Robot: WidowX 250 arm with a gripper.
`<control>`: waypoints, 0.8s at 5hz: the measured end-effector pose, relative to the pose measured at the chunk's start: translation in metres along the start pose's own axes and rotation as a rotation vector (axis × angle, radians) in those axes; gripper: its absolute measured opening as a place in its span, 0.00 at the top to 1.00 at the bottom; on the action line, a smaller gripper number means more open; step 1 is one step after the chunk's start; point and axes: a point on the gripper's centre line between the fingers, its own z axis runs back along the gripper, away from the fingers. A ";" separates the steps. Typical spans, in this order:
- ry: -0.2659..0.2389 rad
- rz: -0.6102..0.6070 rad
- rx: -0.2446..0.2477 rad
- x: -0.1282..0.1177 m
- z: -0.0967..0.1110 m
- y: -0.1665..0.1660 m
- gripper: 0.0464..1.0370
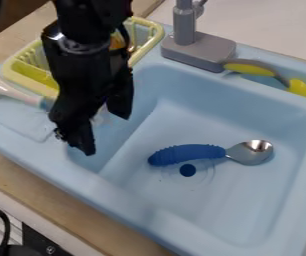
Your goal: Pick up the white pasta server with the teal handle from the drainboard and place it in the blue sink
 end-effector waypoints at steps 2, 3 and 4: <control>0.027 0.043 0.007 0.007 -0.003 0.000 0.04; 0.062 0.061 0.005 0.009 -0.003 0.000 0.04; 0.079 0.061 0.024 0.010 -0.010 -0.001 0.04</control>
